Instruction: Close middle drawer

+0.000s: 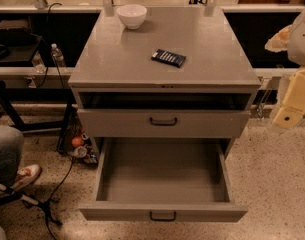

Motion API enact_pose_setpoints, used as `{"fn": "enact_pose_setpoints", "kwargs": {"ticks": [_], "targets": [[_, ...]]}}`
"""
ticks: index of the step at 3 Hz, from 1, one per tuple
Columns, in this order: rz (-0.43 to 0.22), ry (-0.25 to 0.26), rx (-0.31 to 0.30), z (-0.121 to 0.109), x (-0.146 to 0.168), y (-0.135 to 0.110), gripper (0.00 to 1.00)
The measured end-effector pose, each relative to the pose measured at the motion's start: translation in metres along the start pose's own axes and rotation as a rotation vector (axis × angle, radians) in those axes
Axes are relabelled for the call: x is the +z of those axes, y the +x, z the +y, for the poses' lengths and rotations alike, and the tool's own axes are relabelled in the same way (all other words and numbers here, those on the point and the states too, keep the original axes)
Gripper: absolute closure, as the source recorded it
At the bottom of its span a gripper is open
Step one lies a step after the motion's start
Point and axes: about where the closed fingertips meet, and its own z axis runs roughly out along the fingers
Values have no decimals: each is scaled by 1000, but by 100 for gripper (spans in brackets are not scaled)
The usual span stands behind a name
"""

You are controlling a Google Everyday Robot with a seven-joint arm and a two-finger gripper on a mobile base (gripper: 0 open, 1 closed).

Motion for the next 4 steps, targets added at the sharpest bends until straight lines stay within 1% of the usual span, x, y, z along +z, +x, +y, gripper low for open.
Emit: {"fn": "enact_pose_setpoints", "kwargs": {"ticks": [1, 2, 3, 4], "targets": [[0, 0, 0, 0, 0, 0, 0], [9, -55, 41, 14, 28, 15, 0], [32, -143, 148, 47, 73, 46, 0], [93, -261, 290, 97, 132, 93, 0]]}}
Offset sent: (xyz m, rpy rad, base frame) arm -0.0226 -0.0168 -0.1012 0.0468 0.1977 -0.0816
